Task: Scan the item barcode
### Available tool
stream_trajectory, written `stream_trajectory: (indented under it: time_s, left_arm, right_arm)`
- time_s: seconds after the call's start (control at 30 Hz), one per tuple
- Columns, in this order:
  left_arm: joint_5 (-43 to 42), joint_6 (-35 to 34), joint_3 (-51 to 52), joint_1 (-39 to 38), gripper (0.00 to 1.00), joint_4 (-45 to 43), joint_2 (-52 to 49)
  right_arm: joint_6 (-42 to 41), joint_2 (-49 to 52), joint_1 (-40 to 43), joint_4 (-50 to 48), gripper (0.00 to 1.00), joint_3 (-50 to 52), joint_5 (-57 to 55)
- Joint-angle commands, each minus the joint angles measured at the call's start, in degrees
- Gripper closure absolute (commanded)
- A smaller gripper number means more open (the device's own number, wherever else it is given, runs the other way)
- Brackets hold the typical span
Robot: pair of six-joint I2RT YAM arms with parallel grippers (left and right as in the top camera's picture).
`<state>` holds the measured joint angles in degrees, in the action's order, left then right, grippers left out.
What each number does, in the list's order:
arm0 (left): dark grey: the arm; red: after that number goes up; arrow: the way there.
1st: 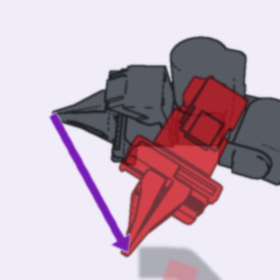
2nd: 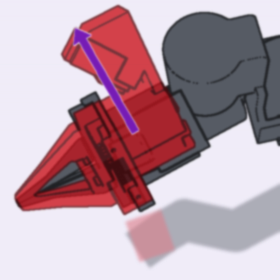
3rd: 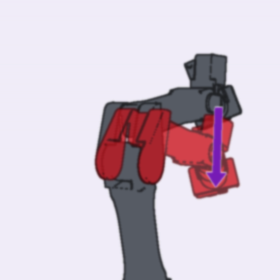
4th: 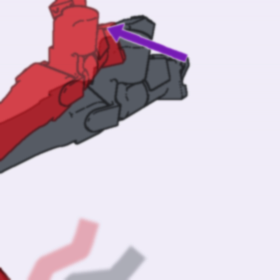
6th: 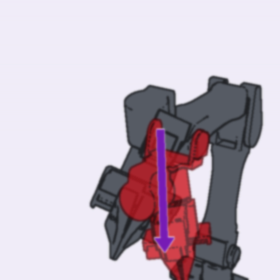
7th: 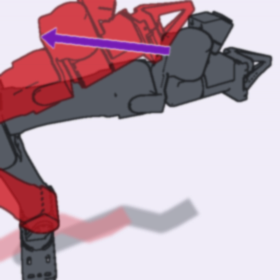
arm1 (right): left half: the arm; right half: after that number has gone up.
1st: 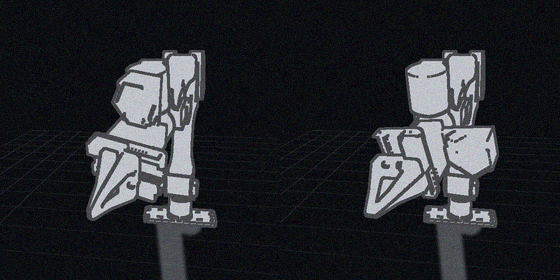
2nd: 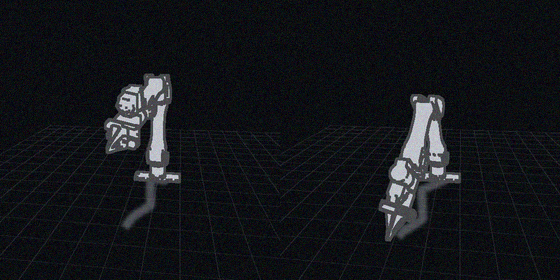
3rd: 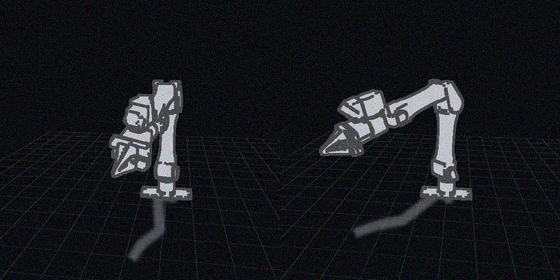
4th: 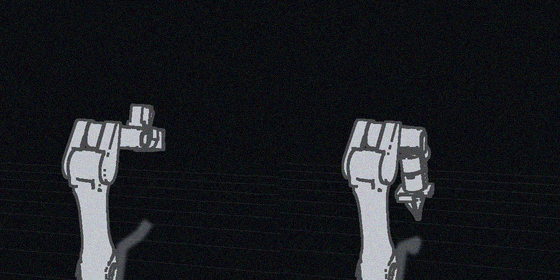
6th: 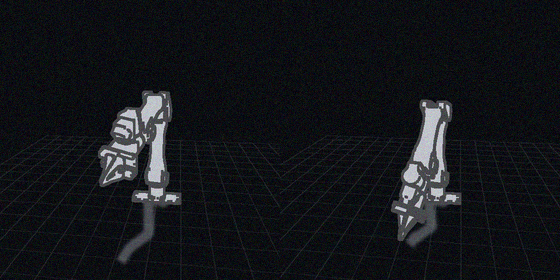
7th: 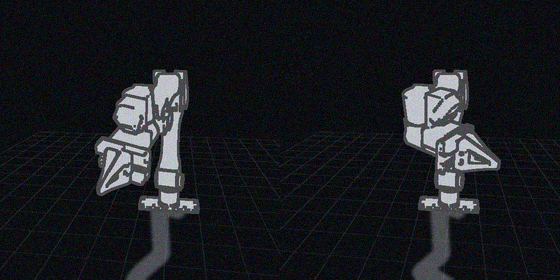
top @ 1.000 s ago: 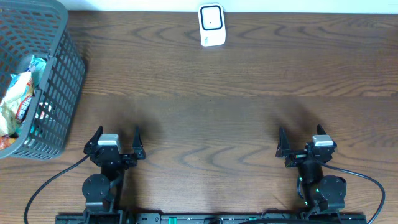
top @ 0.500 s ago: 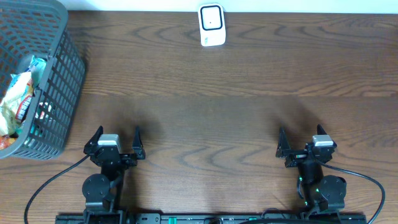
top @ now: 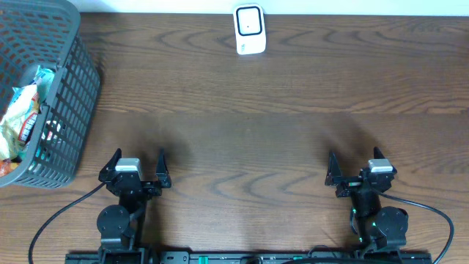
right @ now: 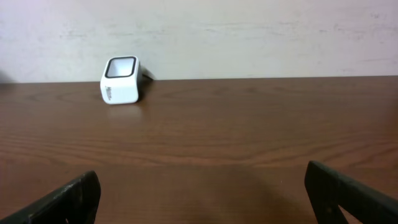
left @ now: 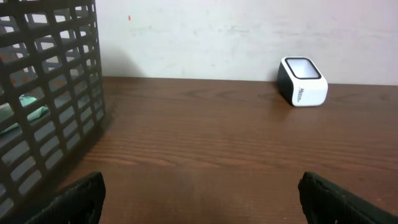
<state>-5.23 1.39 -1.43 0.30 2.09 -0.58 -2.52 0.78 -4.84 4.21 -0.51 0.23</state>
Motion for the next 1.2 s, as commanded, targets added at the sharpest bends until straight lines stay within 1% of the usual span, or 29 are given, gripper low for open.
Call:
stream_trajectory:
  time_s: [0.0, 0.7, 0.77, 0.87, 1.03, 1.17]
  left_arm:
    - [-1.36, 0.52, 1.2, -0.17, 0.03, 1.53, 0.35]
    - [-1.42, 0.5, 1.2, -0.17, 0.03, 1.51, 0.35]
    - [-4.68, -0.5, 1.2, -0.17, 0.02, 1.07, 0.35]
    - [-13.14, -5.79, 1.18, -0.17, 0.02, 0.42, 0.35]
    - [-14.86, -6.43, 1.18, -0.17, 0.02, 0.24, 0.35]
    - [-24.68, -9.35, 1.18, -0.17, 0.02, 0.2, 0.35]
  right_arm:
    - [0.44, -0.39, -0.46, 0.09, 0.01, 0.22, 0.11]
    - [0.44, -0.39, -0.46, 0.09, 0.01, 0.22, 0.11]
    - [0.44, -0.39, -0.46, 0.09, 0.01, 0.22, 0.11]
    - [0.44, -0.39, -0.46, 0.09, 0.01, 0.22, 0.11]
    - [0.44, -0.39, -0.46, 0.09, 0.01, 0.22, 0.11]
    - [0.44, -0.39, -0.46, 0.09, 0.01, 0.22, 0.11]
